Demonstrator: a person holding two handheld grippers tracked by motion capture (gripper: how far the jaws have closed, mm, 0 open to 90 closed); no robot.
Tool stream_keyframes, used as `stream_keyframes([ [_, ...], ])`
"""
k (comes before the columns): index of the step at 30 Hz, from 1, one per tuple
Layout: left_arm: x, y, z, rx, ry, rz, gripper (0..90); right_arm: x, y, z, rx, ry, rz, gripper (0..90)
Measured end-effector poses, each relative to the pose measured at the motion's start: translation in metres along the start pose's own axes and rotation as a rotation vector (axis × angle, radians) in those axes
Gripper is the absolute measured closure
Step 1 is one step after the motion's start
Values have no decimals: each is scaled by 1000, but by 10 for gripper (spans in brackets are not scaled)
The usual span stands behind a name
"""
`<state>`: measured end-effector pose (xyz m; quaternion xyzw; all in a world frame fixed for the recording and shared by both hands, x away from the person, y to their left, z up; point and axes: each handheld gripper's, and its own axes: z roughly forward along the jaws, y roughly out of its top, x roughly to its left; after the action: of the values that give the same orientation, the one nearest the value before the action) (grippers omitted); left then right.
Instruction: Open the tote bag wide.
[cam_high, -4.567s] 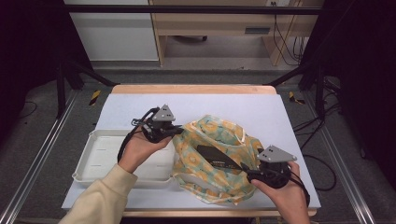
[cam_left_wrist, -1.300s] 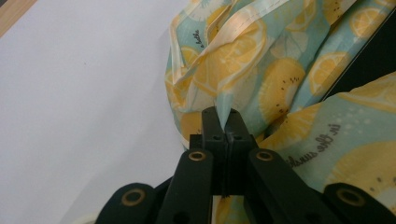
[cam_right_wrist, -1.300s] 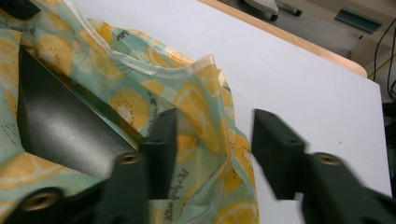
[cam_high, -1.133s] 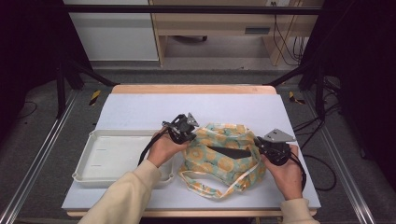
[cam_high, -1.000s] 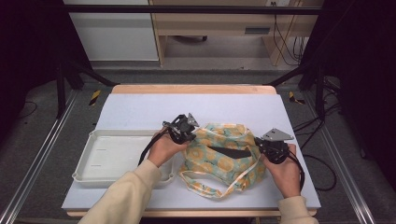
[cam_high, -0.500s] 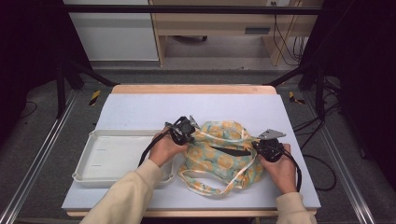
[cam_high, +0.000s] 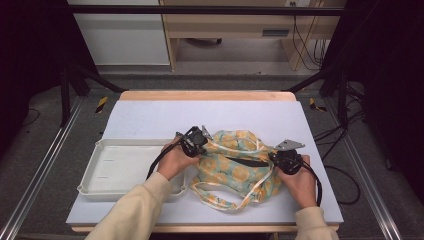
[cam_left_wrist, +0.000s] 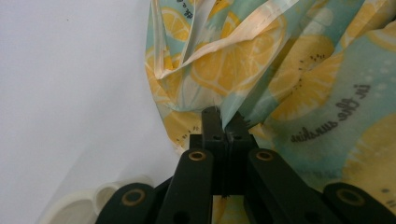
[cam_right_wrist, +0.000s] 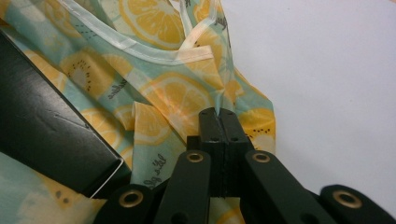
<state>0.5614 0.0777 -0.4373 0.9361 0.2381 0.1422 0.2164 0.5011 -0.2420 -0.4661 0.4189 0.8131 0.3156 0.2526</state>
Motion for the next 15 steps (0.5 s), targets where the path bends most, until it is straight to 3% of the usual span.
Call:
stream_keyframes([
  [15, -1, -2, 5, 31, -26, -4, 899, -1, -3, 2, 7, 8, 15, 900],
])
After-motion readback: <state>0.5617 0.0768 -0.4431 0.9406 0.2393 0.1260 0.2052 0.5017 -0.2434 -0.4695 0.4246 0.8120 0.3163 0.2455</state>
